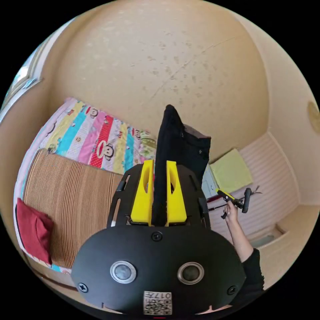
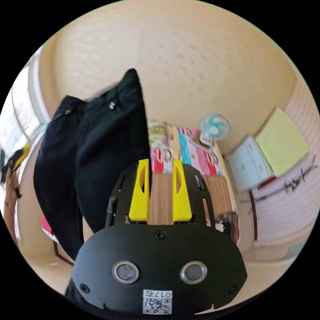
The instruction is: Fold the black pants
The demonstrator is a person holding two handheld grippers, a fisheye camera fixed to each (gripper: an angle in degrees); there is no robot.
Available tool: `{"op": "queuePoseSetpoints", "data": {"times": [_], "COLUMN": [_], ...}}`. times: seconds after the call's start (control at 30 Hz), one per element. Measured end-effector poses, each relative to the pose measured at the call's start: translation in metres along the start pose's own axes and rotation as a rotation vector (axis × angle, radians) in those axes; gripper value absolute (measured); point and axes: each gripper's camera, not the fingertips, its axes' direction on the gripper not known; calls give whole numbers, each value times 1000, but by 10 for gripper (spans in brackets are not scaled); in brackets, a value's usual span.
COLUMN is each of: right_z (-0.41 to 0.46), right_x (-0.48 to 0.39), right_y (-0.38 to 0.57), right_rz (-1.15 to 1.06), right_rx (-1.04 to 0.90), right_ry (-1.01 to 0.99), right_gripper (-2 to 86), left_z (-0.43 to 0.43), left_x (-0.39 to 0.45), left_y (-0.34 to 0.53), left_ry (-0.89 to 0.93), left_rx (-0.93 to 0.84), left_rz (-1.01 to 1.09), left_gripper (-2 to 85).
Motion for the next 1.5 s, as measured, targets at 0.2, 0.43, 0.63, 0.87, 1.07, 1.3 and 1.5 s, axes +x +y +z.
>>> {"op": "queuePoseSetpoints", "data": {"times": [0.2,0.43,0.63,0.87,1.07,1.3,1.5], "right_z": [251,372,371,341,336,460,394], "right_x": [24,94,138,171,165,138,113], "right_y": [158,342,277,83,-25,101,192], "right_rz": [-240,-128,-66,-66,-41,-117,-335], "right_rx": [-435,-952,-901,-668,-458,-799,-583], "right_ry": [38,38,1,-43,-249,-95,59], "right_gripper": [76,64,65,65,62,19,6], "left_z": [106,132,138,154,205,193,119], "left_x": [-190,-293,-272,-191,-172,-277,-311], "left_y": [141,303,221,56,28,215,256], "left_ry": [-214,-257,-235,-309,-282,-216,-175], "left_rx": [-526,-833,-828,-753,-743,-792,-699], "left_rz": [-144,-433,-289,11,156,-35,-358], "left_gripper": [66,63,65,65,32,-9,-10]}}
